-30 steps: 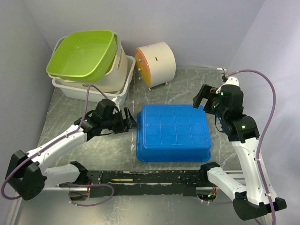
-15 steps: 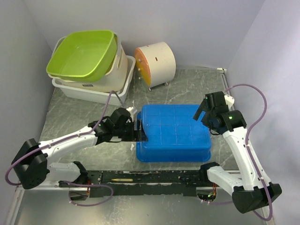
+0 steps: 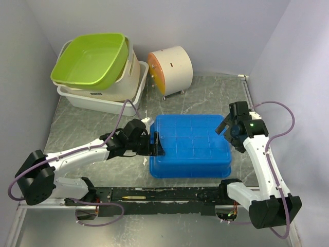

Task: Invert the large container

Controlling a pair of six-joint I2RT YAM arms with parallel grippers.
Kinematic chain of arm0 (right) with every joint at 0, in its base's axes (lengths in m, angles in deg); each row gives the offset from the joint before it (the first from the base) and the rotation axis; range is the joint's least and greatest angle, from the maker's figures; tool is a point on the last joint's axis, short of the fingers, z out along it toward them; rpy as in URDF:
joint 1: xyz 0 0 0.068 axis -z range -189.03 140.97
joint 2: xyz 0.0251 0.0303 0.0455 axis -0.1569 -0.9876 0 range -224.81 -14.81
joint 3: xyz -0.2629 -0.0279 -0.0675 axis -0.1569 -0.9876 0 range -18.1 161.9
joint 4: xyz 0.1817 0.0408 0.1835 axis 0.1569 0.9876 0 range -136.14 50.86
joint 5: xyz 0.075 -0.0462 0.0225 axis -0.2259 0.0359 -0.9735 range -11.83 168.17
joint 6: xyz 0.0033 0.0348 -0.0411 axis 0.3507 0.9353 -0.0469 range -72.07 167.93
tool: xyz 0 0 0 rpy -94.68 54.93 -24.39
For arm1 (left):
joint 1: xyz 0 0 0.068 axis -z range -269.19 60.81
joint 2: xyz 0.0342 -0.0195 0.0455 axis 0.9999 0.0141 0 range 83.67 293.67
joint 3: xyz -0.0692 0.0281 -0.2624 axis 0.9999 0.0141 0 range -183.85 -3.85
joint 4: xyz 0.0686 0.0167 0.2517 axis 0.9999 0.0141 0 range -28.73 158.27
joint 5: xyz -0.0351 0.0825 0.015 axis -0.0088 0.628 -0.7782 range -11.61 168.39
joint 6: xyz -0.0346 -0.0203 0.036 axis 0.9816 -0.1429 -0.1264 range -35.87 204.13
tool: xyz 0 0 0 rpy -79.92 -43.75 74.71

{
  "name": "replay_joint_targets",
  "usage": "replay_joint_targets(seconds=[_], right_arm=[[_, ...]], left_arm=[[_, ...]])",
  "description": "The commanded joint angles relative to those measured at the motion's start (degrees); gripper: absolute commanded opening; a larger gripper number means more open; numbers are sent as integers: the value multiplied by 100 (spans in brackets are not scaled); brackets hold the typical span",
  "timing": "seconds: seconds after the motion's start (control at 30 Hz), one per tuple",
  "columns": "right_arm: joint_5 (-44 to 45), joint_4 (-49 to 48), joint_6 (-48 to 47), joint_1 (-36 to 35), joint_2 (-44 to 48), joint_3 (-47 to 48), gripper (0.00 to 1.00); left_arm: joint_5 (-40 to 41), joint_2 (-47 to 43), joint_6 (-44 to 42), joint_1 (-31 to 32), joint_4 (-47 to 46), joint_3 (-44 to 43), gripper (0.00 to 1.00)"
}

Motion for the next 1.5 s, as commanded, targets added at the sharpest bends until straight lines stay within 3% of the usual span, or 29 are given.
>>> replay_joint_targets(seconds=[0.0, 0.2, 0.5, 0.83, 1.03, 1.27, 1.47], right_arm=[[-491, -156, -90, 474, -124, 85, 100], [-883, -61, -140, 892, -187, 259, 100], [468, 1086, 635, 909, -26, 473, 100], [-38, 1168, 664, 906, 553, -11, 100], [-791, 1174, 967, 905, 885, -498, 100], [-1424, 782, 1175, 911, 1010, -1041, 100], [-1500, -697, 692, 909, 1093, -1038, 100]], left_arm=[[291, -146, -295, 66, -34, -100, 87], [206, -122, -500, 66, 206, -262, 88], [-554, 249, -710, 65, 188, -500, 89], [-1312, 353, -729, 72, -156, -445, 88], [-1413, 274, -678, 89, -244, -389, 88], [-1553, 464, -758, 230, -332, -446, 87], [-1487, 1333, -1383, 787, 204, -1245, 87]])
